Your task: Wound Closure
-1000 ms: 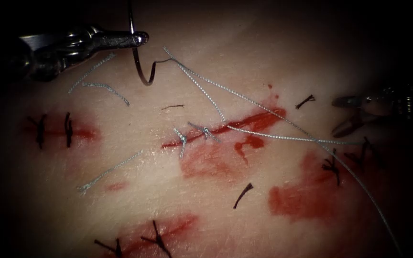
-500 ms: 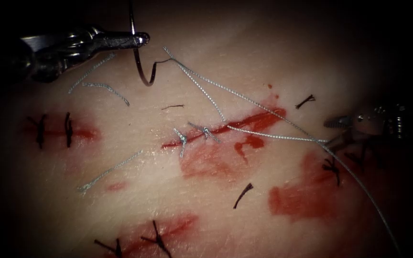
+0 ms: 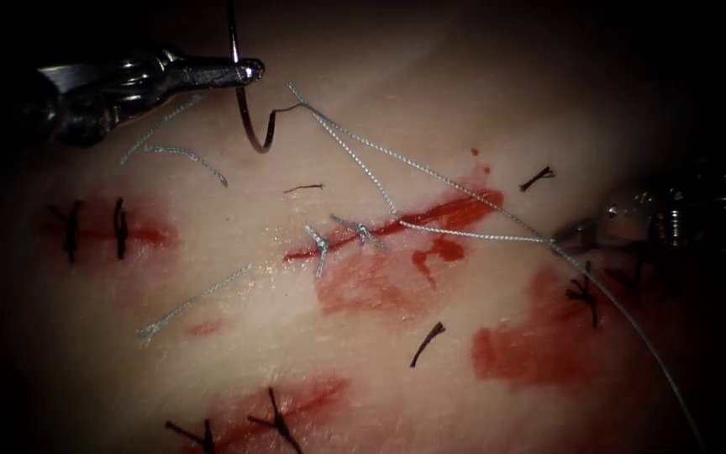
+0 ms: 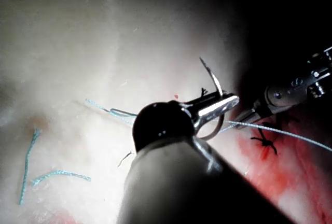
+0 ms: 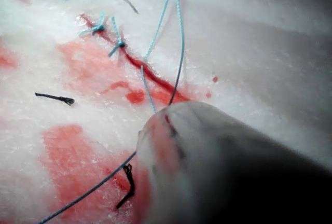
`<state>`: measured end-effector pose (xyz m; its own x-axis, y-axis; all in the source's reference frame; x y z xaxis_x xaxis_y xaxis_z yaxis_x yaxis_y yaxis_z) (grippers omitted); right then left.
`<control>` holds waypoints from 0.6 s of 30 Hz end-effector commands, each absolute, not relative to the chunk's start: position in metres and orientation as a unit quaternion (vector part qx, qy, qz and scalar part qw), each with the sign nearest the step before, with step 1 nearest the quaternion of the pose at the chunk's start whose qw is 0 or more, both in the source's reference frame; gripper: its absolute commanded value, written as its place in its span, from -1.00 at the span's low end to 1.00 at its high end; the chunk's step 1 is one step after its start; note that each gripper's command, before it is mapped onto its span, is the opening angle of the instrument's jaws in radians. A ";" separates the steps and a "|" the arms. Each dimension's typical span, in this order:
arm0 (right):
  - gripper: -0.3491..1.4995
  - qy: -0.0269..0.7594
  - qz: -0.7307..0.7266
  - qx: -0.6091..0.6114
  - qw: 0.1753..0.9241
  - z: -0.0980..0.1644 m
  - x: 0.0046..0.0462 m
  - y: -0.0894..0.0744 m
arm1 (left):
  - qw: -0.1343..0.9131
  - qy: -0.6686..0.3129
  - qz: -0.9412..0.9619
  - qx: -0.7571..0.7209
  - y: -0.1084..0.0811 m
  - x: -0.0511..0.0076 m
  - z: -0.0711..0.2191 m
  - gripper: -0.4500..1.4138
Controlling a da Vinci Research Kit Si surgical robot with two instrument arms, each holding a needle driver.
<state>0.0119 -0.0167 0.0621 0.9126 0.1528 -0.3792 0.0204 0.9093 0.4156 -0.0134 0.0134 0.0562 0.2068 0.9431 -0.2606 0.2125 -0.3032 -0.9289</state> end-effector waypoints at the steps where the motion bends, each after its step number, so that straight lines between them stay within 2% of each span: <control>1: -1.00 0.205 0.038 0.211 0.955 0.062 0.0122 -0.017 | 0.400 -0.434 0.456 -0.666 0.013 -0.0139 0.057 -1.00; 18: -1.00 0.129 0.064 0.217 0.965 0.063 0.0048 -0.016 | 0.400 -0.434 0.456 -0.666 0.013 -0.0139 0.057 -1.00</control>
